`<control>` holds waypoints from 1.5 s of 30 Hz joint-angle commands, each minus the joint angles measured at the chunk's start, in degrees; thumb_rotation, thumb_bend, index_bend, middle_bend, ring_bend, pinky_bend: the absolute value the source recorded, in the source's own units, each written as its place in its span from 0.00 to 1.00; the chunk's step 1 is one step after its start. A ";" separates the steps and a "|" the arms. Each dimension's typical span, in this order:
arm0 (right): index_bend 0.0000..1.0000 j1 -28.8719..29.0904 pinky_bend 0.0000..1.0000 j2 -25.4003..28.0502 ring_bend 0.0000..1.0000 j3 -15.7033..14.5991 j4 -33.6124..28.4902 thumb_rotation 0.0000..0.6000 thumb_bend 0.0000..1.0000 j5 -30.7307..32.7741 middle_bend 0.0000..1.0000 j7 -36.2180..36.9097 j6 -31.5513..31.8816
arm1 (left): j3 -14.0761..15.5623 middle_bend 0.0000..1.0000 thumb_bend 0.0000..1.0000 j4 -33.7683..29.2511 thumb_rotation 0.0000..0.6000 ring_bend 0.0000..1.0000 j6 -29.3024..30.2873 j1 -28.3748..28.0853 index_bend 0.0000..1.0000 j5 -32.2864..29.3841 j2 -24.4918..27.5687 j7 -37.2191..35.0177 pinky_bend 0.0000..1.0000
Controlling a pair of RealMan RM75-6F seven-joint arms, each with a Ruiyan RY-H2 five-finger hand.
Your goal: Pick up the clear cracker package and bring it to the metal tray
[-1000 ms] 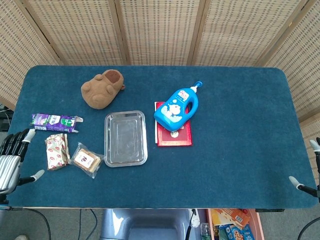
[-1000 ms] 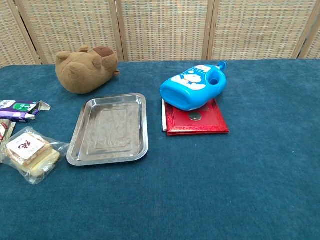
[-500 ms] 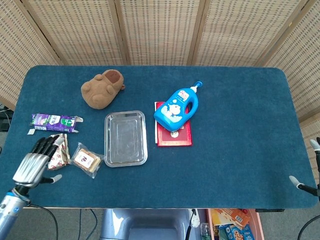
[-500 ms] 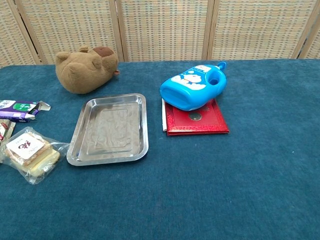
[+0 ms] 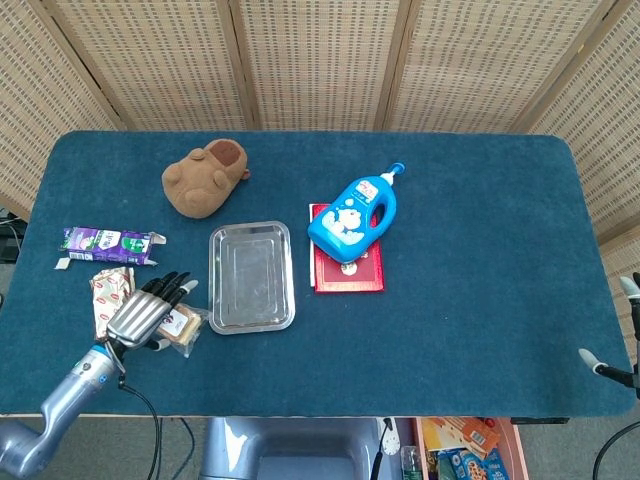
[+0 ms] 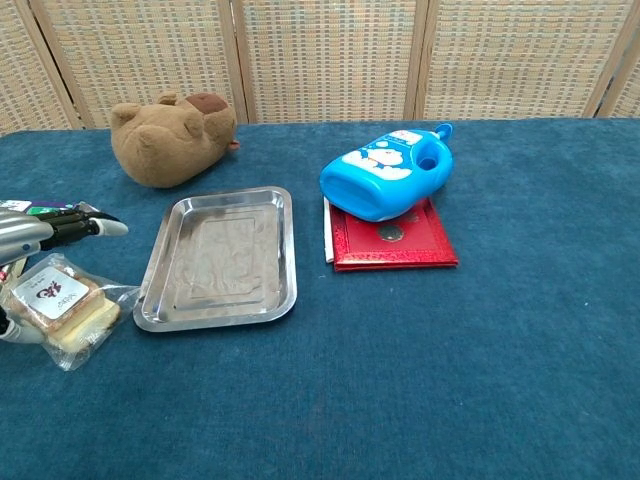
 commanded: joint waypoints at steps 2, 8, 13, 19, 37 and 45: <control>0.00 0.14 0.00 -0.15 0.00 0.17 0.18 1.00 0.00 0.42 0.00 -0.09 -0.30 | 0.06 0.28 0.00 2.10 1.00 0.20 -1.25 -1.23 0.25 -0.81 -1.93 0.60 0.37; 0.00 0.21 0.00 -0.07 0.00 0.30 0.33 1.00 0.00 0.80 0.00 0.38 -0.67 | -0.36 0.47 0.00 1.97 1.00 0.37 2.70 -0.75 0.47 -0.36 -1.11 -2.18 0.45; 0.00 0.15 0.00 -0.01 0.00 0.29 0.36 1.00 0.00 0.79 0.00 0.69 -0.69 | -2.68 0.48 0.00 -2.61 1.00 0.38 7.91 -0.85 0.49 0.53 4.05 -4.70 0.45; 0.00 0.41 0.00 -0.10 0.00 0.41 0.52 1.00 0.00 1.16 0.00 0.61 -1.27 | -8.02 0.48 0.00 -6.64 1.00 0.38 4.31 -5.32 0.49 -4.37 7.27 -2.98 0.45; 0.00 1.34 0.00 -0.23 0.00 1.35 1.98 1.00 0.00 4.40 0.00 1.59 -4.44 | -11.83 0.46 0.00 9.35 1.00 0.38 -12.16 -21.34 0.49 -20.63 -13.93 10.42 0.45; 0.00 0.98 0.00 0.06 0.00 1.24 2.04 1.00 0.00 3.81 0.00 2.60 -3.82 | -12.65 0.00 0.00 3.95 1.00 0.00 -11.48 -20.37 0.00 -23.32 -10.50 7.41 0.00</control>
